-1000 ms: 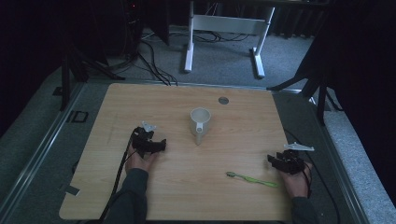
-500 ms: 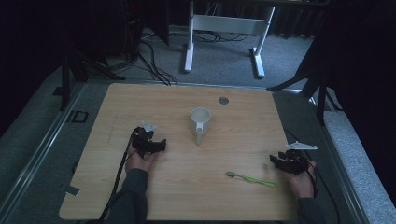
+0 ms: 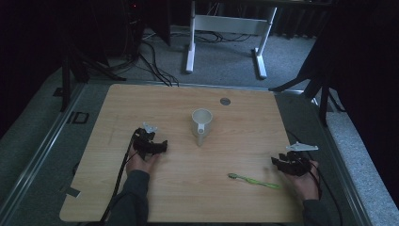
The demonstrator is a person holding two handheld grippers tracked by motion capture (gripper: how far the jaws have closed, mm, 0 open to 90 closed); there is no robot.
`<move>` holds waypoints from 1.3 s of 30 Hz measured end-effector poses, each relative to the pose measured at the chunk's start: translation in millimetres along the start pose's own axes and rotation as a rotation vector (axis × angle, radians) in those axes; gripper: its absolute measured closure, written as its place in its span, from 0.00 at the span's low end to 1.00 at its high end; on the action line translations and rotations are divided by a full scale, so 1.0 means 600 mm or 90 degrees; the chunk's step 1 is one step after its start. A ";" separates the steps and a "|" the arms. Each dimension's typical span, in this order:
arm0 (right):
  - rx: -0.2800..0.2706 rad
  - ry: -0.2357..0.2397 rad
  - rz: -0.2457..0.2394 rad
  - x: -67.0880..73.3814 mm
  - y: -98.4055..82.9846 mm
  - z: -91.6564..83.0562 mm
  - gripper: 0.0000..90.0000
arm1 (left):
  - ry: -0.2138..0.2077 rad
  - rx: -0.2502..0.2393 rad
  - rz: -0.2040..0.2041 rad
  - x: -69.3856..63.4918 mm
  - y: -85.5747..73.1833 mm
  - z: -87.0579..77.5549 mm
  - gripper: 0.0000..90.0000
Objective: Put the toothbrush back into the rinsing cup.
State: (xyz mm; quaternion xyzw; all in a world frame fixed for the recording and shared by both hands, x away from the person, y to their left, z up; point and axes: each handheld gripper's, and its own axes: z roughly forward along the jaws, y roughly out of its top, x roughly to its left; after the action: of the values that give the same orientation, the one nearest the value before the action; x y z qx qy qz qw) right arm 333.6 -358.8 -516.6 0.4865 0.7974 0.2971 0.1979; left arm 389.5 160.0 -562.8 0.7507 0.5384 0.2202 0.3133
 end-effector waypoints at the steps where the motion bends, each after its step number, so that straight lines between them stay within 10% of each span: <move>1: 0.000 0.002 -0.008 0.002 0.004 -0.004 0.65 | 0.000 0.000 0.000 0.000 0.000 0.000 0.16; 39: 0.060 0.057 -0.122 0.024 0.056 -0.022 0.68 | 0.000 0.000 -0.001 0.000 0.000 0.000 0.16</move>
State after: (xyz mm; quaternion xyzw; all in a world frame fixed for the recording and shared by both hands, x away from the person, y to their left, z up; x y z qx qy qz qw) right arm 341.1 -337.7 -485.1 0.4028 0.8616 0.2603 0.1664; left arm 389.4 159.9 -562.8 0.7501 0.5389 0.2202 0.3136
